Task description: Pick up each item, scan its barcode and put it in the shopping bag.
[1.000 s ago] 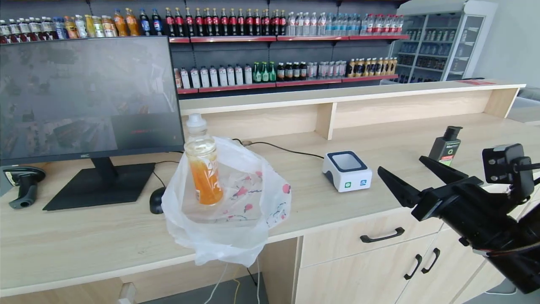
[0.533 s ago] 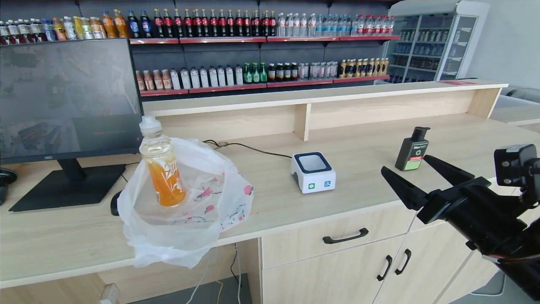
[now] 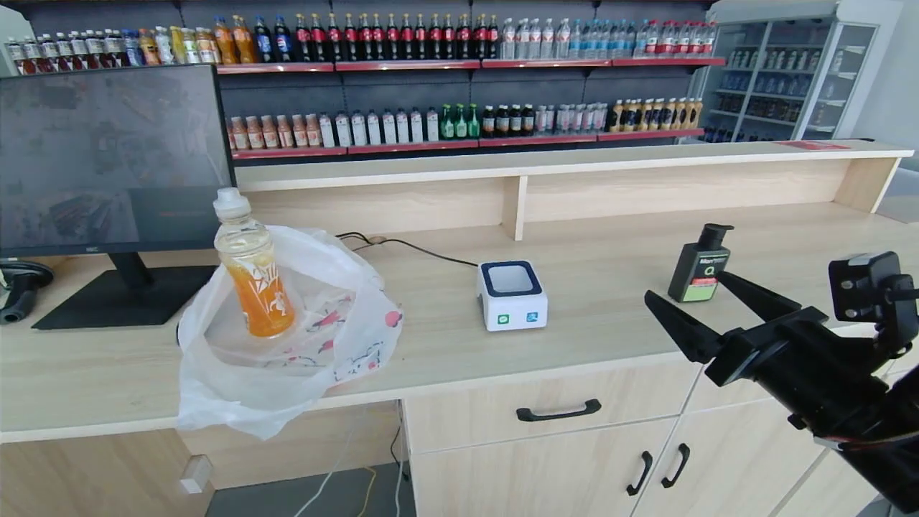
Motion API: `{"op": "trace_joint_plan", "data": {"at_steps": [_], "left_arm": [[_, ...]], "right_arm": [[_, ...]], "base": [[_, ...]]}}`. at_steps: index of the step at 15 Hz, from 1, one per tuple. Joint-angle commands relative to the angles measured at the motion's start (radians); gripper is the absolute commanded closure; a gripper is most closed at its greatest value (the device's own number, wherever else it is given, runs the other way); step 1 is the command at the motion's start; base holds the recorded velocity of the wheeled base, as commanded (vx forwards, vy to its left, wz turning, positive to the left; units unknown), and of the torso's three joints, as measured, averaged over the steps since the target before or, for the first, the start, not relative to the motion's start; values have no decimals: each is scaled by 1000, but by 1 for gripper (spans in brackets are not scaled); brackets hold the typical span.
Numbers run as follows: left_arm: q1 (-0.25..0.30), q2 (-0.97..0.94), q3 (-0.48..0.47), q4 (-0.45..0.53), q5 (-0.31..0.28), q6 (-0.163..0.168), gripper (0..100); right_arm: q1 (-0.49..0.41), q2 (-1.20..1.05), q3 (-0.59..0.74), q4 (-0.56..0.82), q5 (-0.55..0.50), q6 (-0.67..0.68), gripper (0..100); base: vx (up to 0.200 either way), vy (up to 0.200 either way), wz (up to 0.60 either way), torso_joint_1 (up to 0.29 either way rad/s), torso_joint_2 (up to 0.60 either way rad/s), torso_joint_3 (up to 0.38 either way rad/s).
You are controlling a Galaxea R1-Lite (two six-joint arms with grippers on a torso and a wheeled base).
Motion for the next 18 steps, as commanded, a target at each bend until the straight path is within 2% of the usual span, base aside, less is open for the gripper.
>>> {"op": "trace_joint_plan", "data": {"at_steps": [1,13,14,18], "left_arm": [[0,0,0,0,2,0,0],[0,0,0,2,0,0,0],[0,0,0,2,0,0,0],[0,0,0,2,0,1,0]], "right_arm": [[-9,16,2,-1,-1,0,0],[-6,49,13,-1,-1,-1,0],[-6,51,17,-1,-1,-1,0],[-12,68,17,-1,-1,-3,0]], "base": [[0,-200,0,7,7,2],[0,-200,0,4,-1,5],[200,-200,0,2,7,-2],[200,0,0,-8,-7,2]]}}
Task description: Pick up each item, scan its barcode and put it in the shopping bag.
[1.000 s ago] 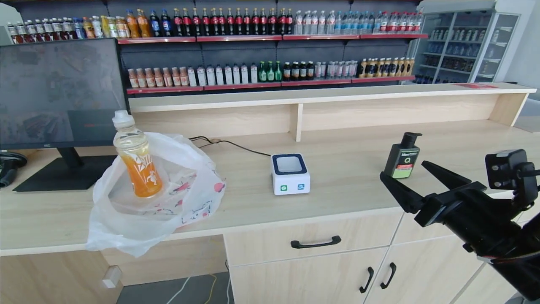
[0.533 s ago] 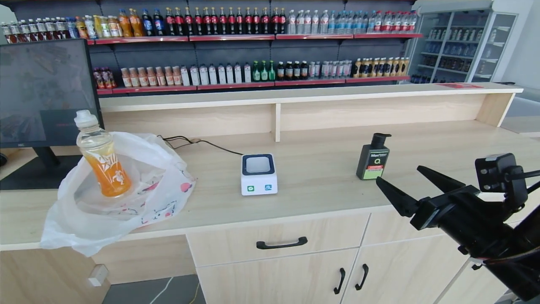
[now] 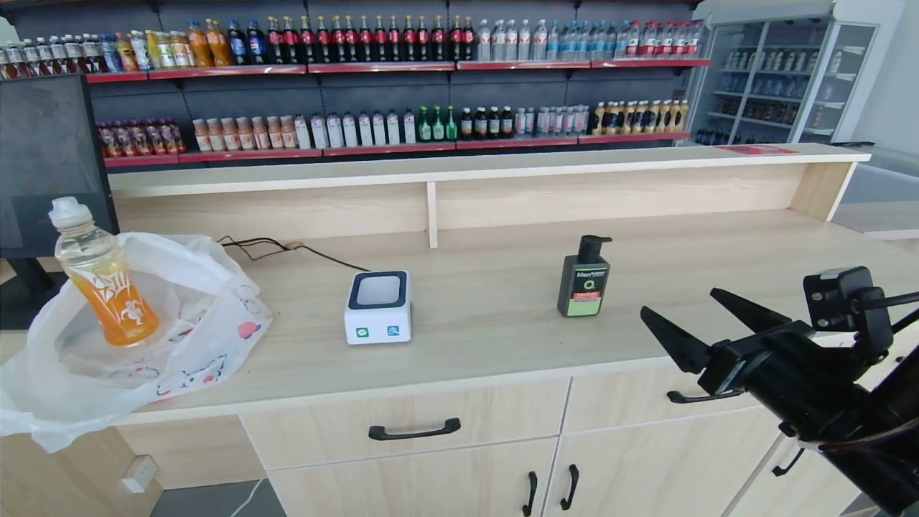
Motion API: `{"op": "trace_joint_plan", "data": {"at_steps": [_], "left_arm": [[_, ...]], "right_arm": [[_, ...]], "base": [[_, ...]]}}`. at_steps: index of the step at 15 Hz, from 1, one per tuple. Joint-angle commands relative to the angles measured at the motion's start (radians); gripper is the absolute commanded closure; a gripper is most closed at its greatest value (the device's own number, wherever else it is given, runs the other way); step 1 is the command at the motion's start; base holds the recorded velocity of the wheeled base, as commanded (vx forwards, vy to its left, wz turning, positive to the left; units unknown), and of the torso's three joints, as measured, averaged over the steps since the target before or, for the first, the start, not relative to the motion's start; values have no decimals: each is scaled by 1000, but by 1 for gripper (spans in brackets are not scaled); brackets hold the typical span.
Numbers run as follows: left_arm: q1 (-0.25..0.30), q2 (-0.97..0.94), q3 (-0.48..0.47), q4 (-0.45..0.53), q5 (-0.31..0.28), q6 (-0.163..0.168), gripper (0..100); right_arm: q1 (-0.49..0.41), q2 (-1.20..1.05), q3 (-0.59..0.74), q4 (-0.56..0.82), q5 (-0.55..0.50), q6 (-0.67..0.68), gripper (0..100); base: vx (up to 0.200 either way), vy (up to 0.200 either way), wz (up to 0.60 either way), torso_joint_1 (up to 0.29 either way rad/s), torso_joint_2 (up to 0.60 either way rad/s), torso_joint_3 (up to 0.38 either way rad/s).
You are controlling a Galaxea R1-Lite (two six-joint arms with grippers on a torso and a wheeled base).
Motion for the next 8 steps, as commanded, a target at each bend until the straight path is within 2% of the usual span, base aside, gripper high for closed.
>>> {"op": "trace_joint_plan", "data": {"at_steps": [1,2,8], "left_arm": [[0,0,0,0,0,0,0],[0,0,0,0,0,0,0],[0,0,0,0,0,2,0]], "right_arm": [[0,18,-3,-2,1,-1,0],[0,24,-8,-2,1,1,0],[-26,85,-40,-2,1,2,0]], "base": [[200,0,0,22,12,-2],[200,0,0,22,7,2],[0,0,0,0,0,0]]}}
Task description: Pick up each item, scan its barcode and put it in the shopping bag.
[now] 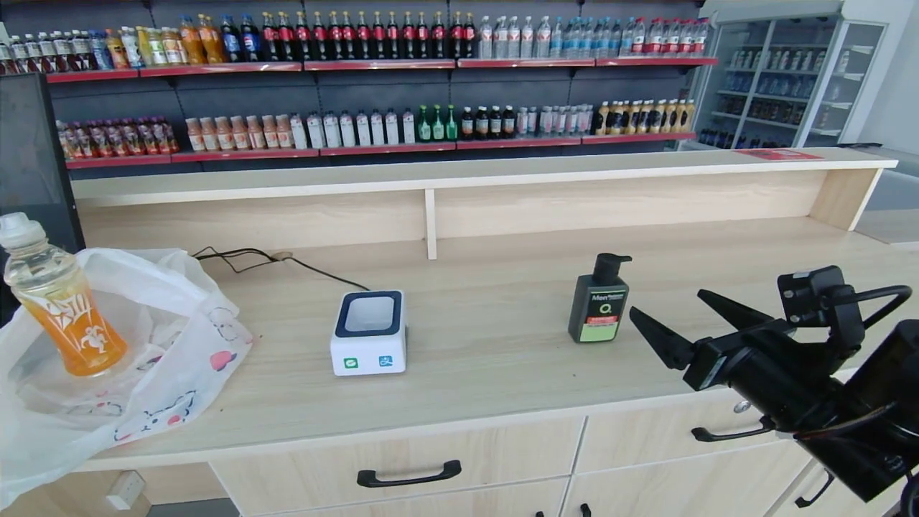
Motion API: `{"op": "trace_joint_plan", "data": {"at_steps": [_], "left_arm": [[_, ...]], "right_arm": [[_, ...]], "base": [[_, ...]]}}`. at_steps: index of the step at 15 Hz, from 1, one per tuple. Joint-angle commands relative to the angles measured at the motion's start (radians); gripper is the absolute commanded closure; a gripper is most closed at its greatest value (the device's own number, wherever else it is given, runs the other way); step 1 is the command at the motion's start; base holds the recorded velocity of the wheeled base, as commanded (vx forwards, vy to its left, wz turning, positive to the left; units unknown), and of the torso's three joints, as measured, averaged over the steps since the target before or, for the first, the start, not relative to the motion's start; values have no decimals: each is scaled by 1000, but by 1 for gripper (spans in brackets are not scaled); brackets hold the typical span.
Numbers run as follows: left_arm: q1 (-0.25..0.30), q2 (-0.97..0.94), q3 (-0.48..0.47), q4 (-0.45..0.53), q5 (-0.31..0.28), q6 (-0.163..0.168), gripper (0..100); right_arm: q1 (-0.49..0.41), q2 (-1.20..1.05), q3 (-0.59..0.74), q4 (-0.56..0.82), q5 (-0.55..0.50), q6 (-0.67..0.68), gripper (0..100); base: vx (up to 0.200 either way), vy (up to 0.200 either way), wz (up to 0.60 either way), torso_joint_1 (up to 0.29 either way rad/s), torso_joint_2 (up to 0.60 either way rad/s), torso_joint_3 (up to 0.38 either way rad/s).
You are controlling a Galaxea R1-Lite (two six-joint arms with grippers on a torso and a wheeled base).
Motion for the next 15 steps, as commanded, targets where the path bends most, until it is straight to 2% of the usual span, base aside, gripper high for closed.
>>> {"op": "trace_joint_plan", "data": {"at_steps": [1,8,15], "left_arm": [[0,0,0,0,0,-1,0],[0,0,0,0,0,1,0],[0,0,0,0,0,1,0]], "right_arm": [[-24,50,-22,0,0,3,0],[-50,176,-111,0,0,10,0],[-144,237,-136,0,0,26,0]], "base": [[0,0,0,0,0,0],[0,0,0,0,0,0],[0,0,0,0,0,0]]}}
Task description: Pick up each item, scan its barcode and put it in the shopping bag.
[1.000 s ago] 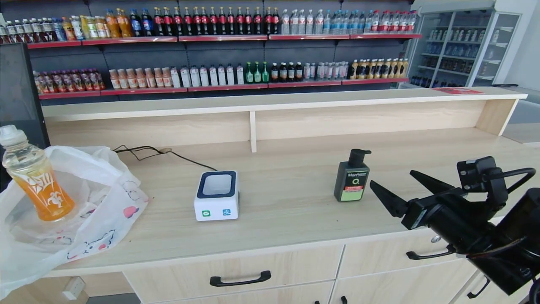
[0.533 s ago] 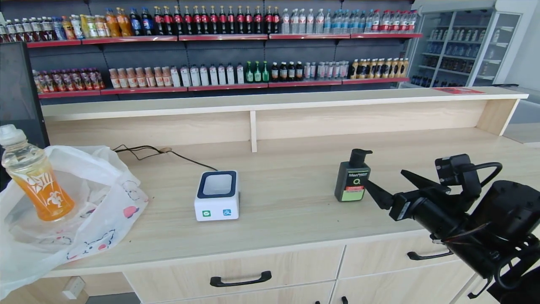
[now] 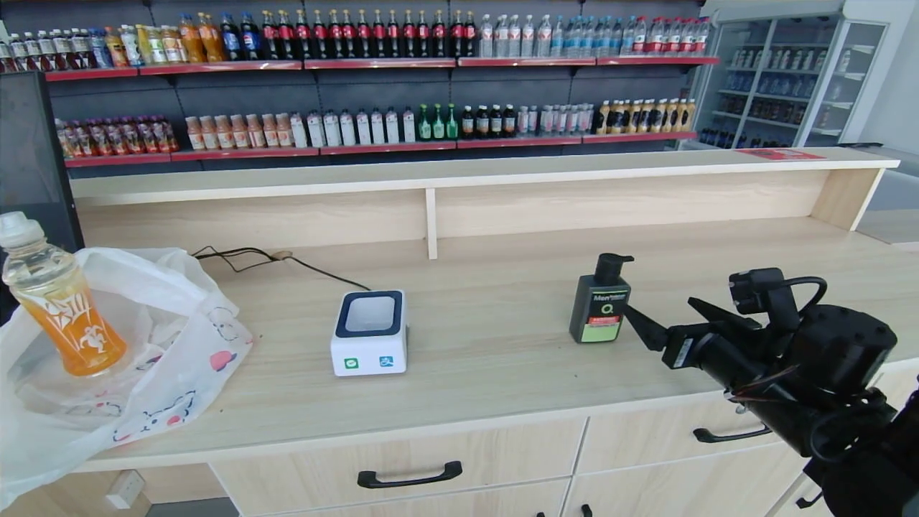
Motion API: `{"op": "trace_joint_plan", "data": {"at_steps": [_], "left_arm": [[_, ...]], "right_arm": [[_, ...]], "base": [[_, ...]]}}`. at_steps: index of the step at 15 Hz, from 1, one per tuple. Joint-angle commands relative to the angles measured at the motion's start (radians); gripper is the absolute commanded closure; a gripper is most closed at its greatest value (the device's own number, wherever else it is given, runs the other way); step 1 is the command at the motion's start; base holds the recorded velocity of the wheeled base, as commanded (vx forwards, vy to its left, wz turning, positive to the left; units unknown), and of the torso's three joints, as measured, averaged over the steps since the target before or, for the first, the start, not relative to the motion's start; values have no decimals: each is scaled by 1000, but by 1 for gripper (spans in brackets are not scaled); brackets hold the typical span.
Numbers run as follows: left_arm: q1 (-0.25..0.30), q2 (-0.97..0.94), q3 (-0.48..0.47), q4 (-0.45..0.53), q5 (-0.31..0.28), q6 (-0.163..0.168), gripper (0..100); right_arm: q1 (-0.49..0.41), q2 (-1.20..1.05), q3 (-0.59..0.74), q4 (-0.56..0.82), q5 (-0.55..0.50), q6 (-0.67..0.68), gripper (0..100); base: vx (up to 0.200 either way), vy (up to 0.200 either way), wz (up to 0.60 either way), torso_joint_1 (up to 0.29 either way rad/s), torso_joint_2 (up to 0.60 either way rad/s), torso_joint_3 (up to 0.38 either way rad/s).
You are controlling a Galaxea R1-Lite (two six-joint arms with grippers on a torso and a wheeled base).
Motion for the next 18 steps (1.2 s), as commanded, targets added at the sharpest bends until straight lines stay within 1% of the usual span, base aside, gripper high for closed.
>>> {"op": "trace_joint_plan", "data": {"at_steps": [1,18], "left_arm": [[0,0,0,0,0,-1,0],[0,0,0,0,0,-1,0]], "right_arm": [[-15,19,-9,-1,0,-1,0],[-37,84,-119,-1,-1,13,0]], "base": [[0,0,0,0,0,0],[0,0,0,0,0,0]]}}
